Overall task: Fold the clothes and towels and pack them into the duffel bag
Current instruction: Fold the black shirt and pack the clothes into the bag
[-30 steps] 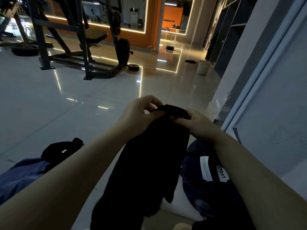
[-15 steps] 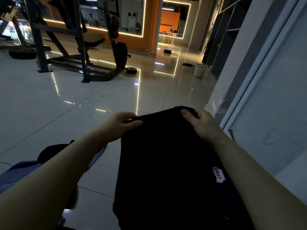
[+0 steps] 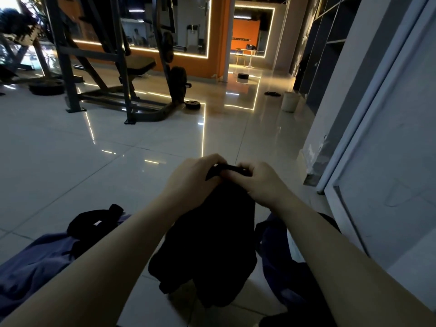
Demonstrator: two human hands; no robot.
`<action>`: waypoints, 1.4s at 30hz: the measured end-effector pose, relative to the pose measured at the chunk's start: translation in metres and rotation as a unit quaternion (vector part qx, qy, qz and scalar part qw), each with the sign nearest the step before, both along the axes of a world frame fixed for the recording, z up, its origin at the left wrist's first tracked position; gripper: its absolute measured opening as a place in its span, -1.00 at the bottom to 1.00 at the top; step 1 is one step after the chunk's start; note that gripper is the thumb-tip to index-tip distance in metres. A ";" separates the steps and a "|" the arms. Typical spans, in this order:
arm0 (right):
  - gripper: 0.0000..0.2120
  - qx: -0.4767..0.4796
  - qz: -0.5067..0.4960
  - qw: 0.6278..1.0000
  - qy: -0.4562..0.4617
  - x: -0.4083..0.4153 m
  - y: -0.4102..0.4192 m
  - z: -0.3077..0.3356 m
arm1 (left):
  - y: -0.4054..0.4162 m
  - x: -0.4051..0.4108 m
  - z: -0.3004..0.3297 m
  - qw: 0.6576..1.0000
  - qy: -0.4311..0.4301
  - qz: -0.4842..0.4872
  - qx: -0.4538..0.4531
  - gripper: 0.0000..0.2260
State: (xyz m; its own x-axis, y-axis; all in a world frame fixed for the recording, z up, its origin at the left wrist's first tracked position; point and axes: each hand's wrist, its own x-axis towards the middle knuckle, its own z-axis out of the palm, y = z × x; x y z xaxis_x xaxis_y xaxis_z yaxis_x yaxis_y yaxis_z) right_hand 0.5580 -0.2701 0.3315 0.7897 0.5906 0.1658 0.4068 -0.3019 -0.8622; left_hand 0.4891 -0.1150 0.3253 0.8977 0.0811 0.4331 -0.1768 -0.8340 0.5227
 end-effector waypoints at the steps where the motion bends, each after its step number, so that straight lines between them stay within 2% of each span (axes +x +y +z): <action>1: -0.86 0.005 0.004 1.000 0.023 0.002 0.002 -0.003 | 0.001 0.001 0.001 1.000 -0.002 0.013 0.005 -0.77; 4: -0.89 -0.029 0.026 0.998 0.042 0.013 -0.001 -0.015 | 0.005 -0.001 0.007 0.998 -0.035 0.054 -0.024 -0.81; 7: -0.82 -0.164 0.053 0.985 -0.003 0.027 -0.015 -0.026 | 0.026 -0.013 0.026 0.979 -0.075 0.090 -0.167 -0.83; 9: -0.85 -0.243 0.051 0.968 -0.035 0.038 -0.024 -0.032 | 0.043 -0.024 0.037 0.957 -0.100 0.106 -0.252 -0.83; 10: -0.91 -0.275 0.041 0.960 -0.043 0.044 -0.028 -0.036 | 0.051 -0.027 0.038 0.948 -0.109 0.114 -0.277 -0.83; 12: -0.80 -0.301 0.025 0.952 -0.043 0.056 -0.035 -0.042 | 0.060 -0.031 0.034 0.942 -0.105 0.123 -0.295 -0.84; 14: -0.77 -0.276 -0.004 0.961 -0.012 0.069 -0.045 -0.050 | 0.064 -0.030 0.025 0.952 -0.075 0.137 -0.262 -0.85; 16: -0.87 -0.231 -0.044 0.972 0.016 0.077 -0.057 -0.052 | 0.072 -0.028 0.013 0.970 -0.037 0.162 -0.177 -0.86; 19: -0.91 -0.182 -0.091 0.979 -0.003 0.083 -0.073 -0.047 | 0.086 -0.030 0.000 0.976 0.011 0.181 -0.119 -0.84; 22: -0.83 -0.152 -0.071 0.986 -0.016 0.078 -0.078 -0.034 | 0.095 -0.031 -0.007 0.970 0.050 0.202 -0.128 -0.86; 26: -0.75 -0.139 0.025 0.986 0.084 0.059 -0.081 -0.018 | 0.102 -0.032 -0.012 0.956 0.058 0.232 -0.168 -0.87; 29: -0.83 -0.138 0.064 0.981 0.122 0.052 -0.088 -0.010 | 0.106 -0.036 -0.012 0.951 0.055 0.236 -0.191 -0.88; 31: -0.90 -0.129 0.036 0.984 0.115 0.052 -0.092 -0.010 | 0.106 -0.039 -0.010 0.951 0.056 0.234 -0.196 -0.89; 34: -0.92 -0.150 -0.061 0.984 0.074 0.054 -0.094 -0.019 | 0.103 -0.043 -0.007 0.952 0.066 0.220 -0.204 -0.88; 37: -0.95 -0.131 -0.149 0.976 0.094 0.055 -0.092 -0.023 | 0.101 -0.047 -0.006 0.954 0.064 0.218 -0.196 -0.87; 42: -0.89 -0.071 -0.170 0.980 0.077 0.054 -0.085 -0.024 | 0.101 -0.050 -0.007 0.953 0.063 0.225 -0.193 -0.88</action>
